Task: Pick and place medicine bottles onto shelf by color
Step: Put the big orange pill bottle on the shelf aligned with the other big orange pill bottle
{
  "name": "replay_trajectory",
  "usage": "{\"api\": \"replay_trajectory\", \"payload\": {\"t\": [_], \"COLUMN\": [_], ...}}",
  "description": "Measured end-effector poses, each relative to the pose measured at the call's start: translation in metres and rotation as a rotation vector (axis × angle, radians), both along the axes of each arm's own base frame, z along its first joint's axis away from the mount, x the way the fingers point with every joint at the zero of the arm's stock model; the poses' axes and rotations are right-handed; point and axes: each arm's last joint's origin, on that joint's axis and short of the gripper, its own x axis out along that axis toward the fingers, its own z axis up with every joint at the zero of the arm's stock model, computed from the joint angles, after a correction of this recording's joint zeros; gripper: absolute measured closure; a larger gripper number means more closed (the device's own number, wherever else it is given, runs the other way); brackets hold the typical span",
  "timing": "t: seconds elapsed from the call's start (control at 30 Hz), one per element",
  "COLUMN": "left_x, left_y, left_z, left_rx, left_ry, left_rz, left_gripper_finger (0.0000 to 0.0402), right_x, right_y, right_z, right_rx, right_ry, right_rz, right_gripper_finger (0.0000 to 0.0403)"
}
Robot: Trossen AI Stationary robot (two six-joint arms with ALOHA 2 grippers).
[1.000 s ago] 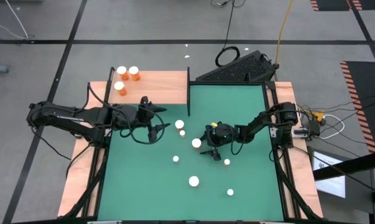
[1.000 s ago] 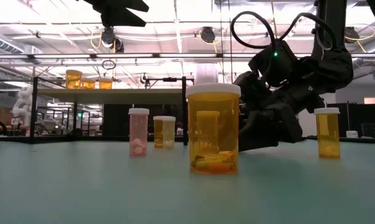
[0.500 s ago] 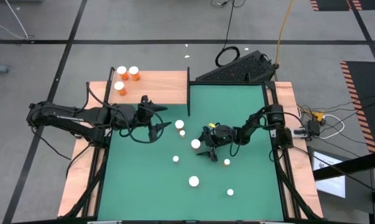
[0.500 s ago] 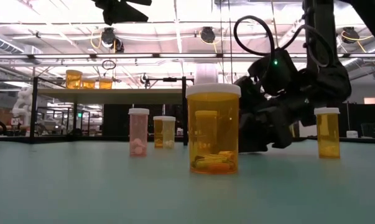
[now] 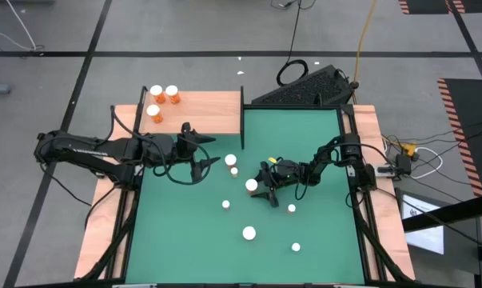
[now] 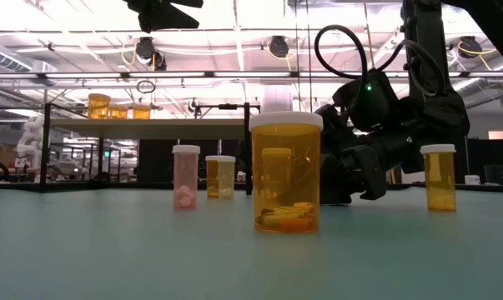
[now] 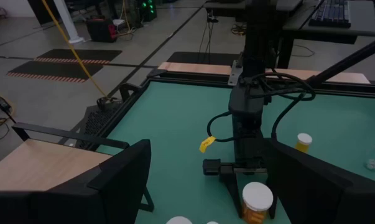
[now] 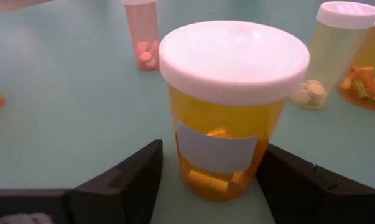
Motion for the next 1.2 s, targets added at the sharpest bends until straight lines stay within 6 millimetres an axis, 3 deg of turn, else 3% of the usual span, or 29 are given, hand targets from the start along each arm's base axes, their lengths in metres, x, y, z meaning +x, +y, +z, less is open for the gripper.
{"api": "replay_trajectory", "payload": {"t": [0.33,0.6,0.77,1.0,1.2], "left_x": [0.000,0.011,0.018,0.034,0.060], "left_y": [0.000,-0.001,-0.002,-0.005,-0.007], "left_z": [-0.001,-0.008,-0.010,0.003,0.015], "left_rx": [0.006,0.002,-0.042,-0.112,-0.110], "left_ry": [0.012,0.032,0.034,0.097,0.277], "left_rz": [-0.002,-0.001,-0.016,-0.072,-0.071], "left_gripper_finger": [0.0094,0.0097,0.0135,0.0215,0.0214], "right_x": [0.001,0.002,0.002,-0.001,-0.005], "right_y": [0.000,-0.001,-0.001,-0.002,-0.002], "right_z": [0.001,0.008,0.020,0.045,0.067], "right_rx": [-0.008,0.001,0.026,0.026,0.042], "right_ry": [-0.016,-0.032,-0.023,0.026,0.042], "right_rz": [0.005,-0.006,-0.030,-0.061,-0.106], "right_gripper_finger": [0.0218,0.0219,0.0222,0.0220,0.0219]}}
